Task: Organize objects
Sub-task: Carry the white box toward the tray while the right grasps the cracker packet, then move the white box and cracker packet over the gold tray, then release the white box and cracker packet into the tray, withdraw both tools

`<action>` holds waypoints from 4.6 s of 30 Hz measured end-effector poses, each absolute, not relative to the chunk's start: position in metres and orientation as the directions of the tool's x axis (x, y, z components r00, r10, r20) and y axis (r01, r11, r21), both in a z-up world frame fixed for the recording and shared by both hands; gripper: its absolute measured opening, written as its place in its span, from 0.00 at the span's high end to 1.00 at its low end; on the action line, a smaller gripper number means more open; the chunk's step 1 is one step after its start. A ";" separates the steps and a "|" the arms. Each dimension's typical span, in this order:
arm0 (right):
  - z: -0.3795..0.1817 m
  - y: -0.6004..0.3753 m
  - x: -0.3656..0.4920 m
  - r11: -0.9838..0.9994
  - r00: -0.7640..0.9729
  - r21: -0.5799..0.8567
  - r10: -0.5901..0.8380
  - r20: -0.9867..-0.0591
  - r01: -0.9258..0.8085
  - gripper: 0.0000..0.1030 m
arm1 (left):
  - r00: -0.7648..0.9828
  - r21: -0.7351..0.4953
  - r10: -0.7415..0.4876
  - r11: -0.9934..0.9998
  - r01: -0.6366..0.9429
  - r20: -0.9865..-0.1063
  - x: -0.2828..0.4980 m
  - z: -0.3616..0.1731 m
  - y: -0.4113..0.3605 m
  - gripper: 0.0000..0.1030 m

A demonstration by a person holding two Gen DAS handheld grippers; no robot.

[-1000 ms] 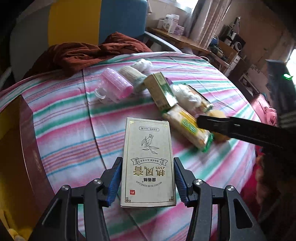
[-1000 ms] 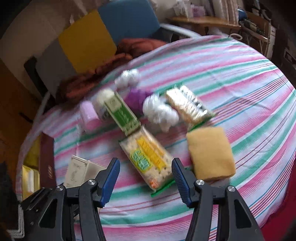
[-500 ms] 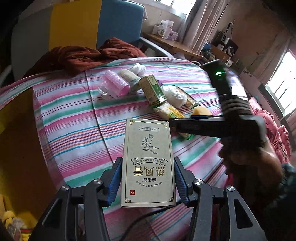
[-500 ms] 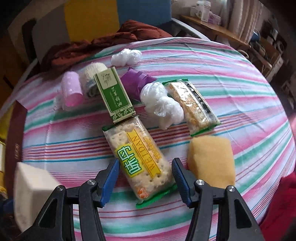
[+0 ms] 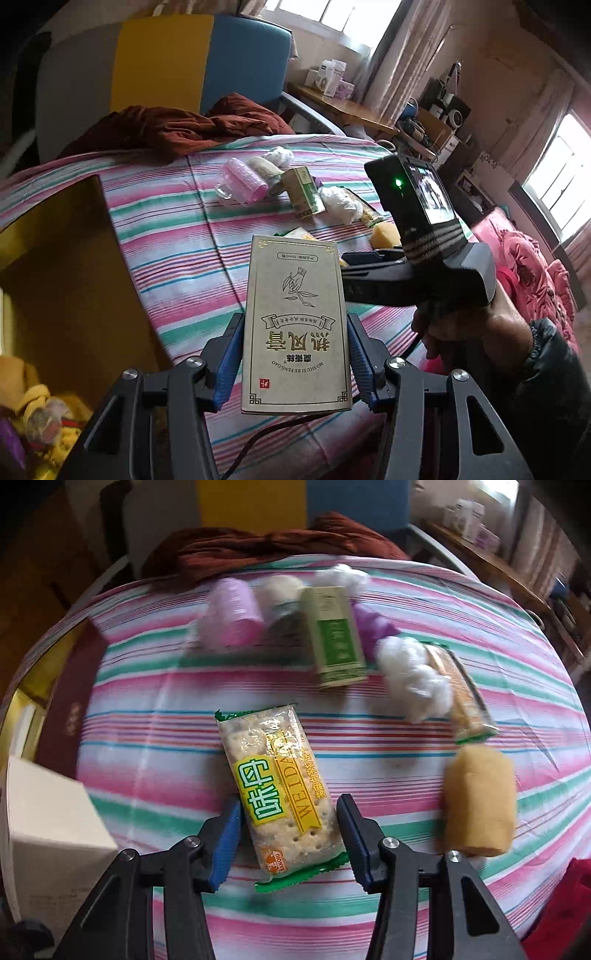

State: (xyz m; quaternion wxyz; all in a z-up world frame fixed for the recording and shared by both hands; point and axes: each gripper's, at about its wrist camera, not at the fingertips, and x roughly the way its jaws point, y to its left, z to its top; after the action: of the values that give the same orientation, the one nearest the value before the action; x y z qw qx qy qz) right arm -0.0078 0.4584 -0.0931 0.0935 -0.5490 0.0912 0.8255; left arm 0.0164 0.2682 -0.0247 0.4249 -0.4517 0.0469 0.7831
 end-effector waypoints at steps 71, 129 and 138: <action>-0.035 0.369 -0.016 -0.960 -0.558 0.273 -0.193 -0.807 -0.063 0.54 | -0.510 -0.251 0.533 -0.816 -0.521 -0.675 -0.016 0.005 0.149 0.48; -0.036 0.299 -0.014 -0.970 -0.590 0.234 -0.154 -0.793 -0.060 0.46 | -0.639 -0.117 0.342 -0.923 -0.367 -0.689 -0.021 -0.003 0.100 0.16; -0.041 0.359 -0.003 -0.952 -0.587 0.247 -0.098 -0.804 -0.180 0.46 | -0.608 -0.101 0.370 -0.897 -0.429 -0.703 -0.015 -0.006 0.125 0.16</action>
State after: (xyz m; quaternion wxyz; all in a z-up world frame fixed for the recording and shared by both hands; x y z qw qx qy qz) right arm -0.0027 0.3594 -0.0415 0.0235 -0.4541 0.1530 0.8774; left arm -0.0150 0.1253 -0.0065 0.2230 -0.3826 0.0388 0.8957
